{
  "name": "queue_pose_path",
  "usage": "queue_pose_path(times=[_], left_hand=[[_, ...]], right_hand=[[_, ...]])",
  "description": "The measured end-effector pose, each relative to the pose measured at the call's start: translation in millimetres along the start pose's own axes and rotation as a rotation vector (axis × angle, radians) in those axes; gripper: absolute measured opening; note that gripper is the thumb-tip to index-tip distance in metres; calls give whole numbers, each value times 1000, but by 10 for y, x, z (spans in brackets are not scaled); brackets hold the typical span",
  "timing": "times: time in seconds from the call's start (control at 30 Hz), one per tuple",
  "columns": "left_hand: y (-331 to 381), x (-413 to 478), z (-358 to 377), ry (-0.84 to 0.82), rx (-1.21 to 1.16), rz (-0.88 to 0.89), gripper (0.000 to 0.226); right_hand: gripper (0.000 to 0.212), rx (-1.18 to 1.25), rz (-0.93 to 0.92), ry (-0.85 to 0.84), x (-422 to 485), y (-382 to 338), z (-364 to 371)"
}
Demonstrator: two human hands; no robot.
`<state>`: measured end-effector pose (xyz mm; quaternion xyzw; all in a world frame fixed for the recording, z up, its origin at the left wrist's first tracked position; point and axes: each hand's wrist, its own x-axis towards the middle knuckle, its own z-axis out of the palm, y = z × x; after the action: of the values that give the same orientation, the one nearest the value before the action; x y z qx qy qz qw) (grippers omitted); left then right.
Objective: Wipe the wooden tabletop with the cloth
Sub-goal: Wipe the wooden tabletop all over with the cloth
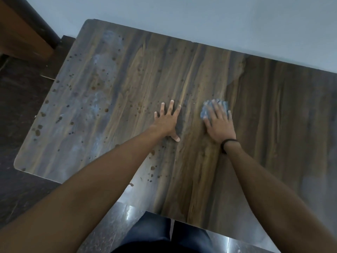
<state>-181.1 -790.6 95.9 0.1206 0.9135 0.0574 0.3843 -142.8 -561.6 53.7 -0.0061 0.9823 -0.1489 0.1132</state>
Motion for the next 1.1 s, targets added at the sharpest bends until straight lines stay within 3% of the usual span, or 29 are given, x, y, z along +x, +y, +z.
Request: queue_pose_path(times=[0.1,0.27,0.43,0.6,0.63,0.77,0.8,0.93,1.07,1.1], left_hand=[[-14,0,14,2,0,-9,145],[79,21,-16,26,-1,-19,145],[154,116,-189,110,-22,-32,150],[243,329,-392,98,-9,-14,148],[261,367,-428,93,-5,-12,148],[274,463,-543,83,-16,-20,148],[282,486,-565,76,-16,-19,148],[339,617,-662,52,2,-5,149],[339,715,-685,24,-33,-32,147],[348,729,-666,25,-44,-40,148]], right_hand=[[58,102,211,45,204,-159,5],[55,-18,-121,27,-39,-92,95],[59,121,269,94,375,-60,5],[56,9,-87,37,40,50,54],[55,16,-59,60,88,136,26],[59,139,333,145,357,117,-36],[59,134,302,134,352,43,-10],[56,17,-106,47,170,238,-1],[57,107,250,151,323,450,-100],[58,96,240,144,313,383,-78]])
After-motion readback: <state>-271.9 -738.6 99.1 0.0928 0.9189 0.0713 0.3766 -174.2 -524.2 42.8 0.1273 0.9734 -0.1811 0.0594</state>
